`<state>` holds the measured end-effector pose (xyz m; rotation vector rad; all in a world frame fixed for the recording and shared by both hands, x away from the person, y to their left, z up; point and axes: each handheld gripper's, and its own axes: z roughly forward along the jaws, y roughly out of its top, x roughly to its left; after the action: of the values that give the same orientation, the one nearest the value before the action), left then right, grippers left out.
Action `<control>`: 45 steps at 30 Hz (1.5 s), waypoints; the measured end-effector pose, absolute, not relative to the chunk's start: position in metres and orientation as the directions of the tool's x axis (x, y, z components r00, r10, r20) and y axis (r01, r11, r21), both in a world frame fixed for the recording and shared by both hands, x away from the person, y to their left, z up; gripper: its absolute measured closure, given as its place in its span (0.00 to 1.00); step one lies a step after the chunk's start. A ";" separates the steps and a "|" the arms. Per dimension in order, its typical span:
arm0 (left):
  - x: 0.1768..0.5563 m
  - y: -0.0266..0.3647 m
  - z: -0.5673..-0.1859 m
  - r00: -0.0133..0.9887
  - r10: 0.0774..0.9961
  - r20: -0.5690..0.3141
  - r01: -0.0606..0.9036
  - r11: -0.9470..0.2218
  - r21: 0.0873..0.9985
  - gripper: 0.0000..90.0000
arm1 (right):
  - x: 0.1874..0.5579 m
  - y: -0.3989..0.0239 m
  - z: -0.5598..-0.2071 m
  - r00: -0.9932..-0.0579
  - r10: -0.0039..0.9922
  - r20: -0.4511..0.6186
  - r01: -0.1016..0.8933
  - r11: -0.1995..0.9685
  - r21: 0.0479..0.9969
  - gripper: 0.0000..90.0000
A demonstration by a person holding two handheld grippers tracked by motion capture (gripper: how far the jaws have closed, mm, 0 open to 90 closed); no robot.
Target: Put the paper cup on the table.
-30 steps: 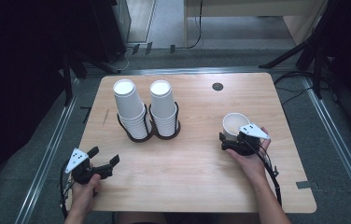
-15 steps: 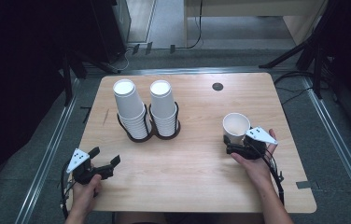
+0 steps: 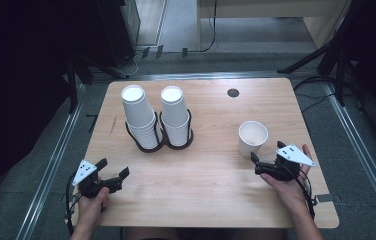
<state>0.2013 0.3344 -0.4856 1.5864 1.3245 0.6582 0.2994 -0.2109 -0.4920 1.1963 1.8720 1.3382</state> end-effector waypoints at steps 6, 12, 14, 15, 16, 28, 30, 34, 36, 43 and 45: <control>0.201 0.334 -0.487 0.264 0.952 -0.157 0.451 0.023 0.892 0.02 | 0.285 -0.230 -0.491 -0.449 0.892 0.060 0.344 0.111 0.932 0.01; 0.201 0.335 -0.488 0.256 0.952 -0.167 0.450 0.035 0.892 0.02 | 0.271 -0.254 -0.494 -0.426 0.903 0.064 0.354 0.101 0.930 0.01; 0.201 0.336 -0.488 0.253 0.952 -0.175 0.449 0.044 0.892 0.02 | 0.268 -0.261 -0.495 -0.418 0.906 0.064 0.359 0.100 0.928 0.01; 0.201 0.336 -0.489 0.253 0.952 -0.175 0.449 0.045 0.892 0.02 | 0.265 -0.266 -0.497 -0.411 0.909 0.065 0.362 0.097 0.927 0.01; 0.201 0.335 -0.489 0.252 0.952 -0.175 0.449 0.045 0.892 0.02 | 0.263 -0.270 -0.498 -0.404 0.912 0.067 0.364 0.094 0.927 0.01; 0.200 0.336 -0.491 0.247 0.949 -0.196 0.440 0.070 0.895 0.02 | 0.261 -0.295 -0.511 -0.323 0.938 0.127 0.394 0.011 0.919 0.01; 0.200 0.336 -0.491 0.246 0.949 -0.199 0.442 0.073 0.894 0.02 | 0.261 -0.294 -0.512 -0.322 0.939 0.120 0.391 0.016 0.920 0.01; 0.201 0.336 -0.491 0.246 0.947 -0.204 0.440 0.078 0.895 0.02 | 0.261 -0.292 -0.512 -0.323 0.939 0.114 0.391 0.022 0.920 0.01; 0.201 0.336 -0.491 0.246 0.948 -0.204 0.440 0.078 0.894 0.02 | 0.262 -0.292 -0.512 -0.325 0.939 0.112 0.391 0.025 0.920 0.01; 0.203 0.336 -0.492 0.247 0.947 -0.207 0.443 0.080 0.893 0.02 | 0.263 -0.290 -0.513 -0.340 0.935 0.105 0.399 0.043 0.916 0.01; 0.203 0.336 -0.492 0.246 0.946 -0.209 0.444 0.081 0.893 0.02 | 0.264 -0.290 -0.513 -0.342 0.934 0.108 0.399 0.040 0.916 0.01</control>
<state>0.2032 0.3362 -0.4916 1.5248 1.3545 0.6361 0.2638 -0.2902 -0.5134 1.3436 1.7831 1.2831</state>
